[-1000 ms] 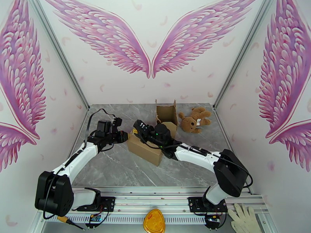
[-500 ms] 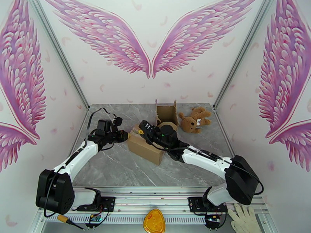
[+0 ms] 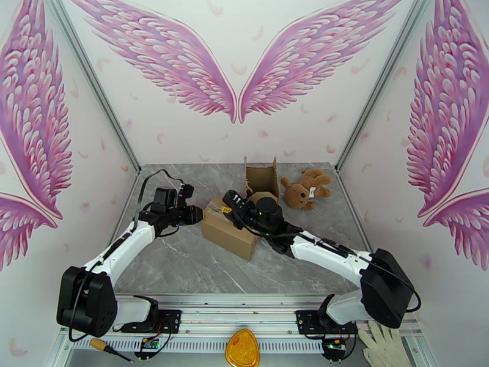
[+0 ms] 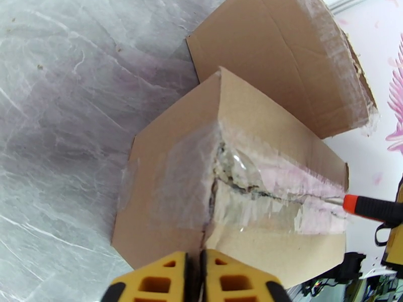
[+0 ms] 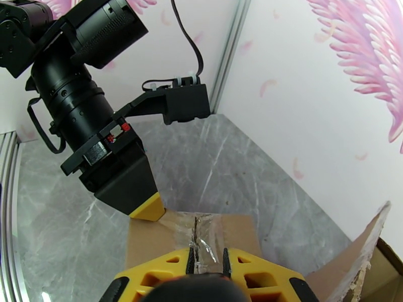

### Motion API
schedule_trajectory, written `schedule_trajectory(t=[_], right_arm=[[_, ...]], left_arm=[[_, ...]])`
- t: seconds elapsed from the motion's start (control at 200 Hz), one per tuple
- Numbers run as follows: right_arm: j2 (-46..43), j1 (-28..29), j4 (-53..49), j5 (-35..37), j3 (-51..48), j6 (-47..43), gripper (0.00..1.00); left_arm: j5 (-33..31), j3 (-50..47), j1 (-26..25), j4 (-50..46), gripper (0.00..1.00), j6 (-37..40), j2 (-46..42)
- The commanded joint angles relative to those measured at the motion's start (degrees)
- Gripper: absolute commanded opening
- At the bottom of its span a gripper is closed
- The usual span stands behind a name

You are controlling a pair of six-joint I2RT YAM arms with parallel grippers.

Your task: Unpack the express box

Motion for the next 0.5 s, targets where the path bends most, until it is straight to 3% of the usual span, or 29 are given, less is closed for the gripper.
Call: schedule_trajectory(t=[0.0,0.06,0.17,0.495], right_arm=[[-1.3,-0.4,-1.4,-0.6,-0.8,2.9,0.0],[-1.6,-0.3,-0.9,-0.4,-0.3,3.2,0.0],[-1.7,-0.3,-1.0,-0.8,1.1,3.7,0.0],[2.7,-0.3,2.1,-2.3,5.9,3.7,0.0]], left_arm=[[-3.8,2.9,-1.3,-4.9,0.39,1.0,-1.8],[-4.0,5.2,-2.0,-4.8,0.48,1.1,-2.7],[-4.3,8.8,-2.9,-4.1,0.55,2.0,-2.6],[-4.6,11.6,-4.6,-2.3,0.52,3.1,7.2]])
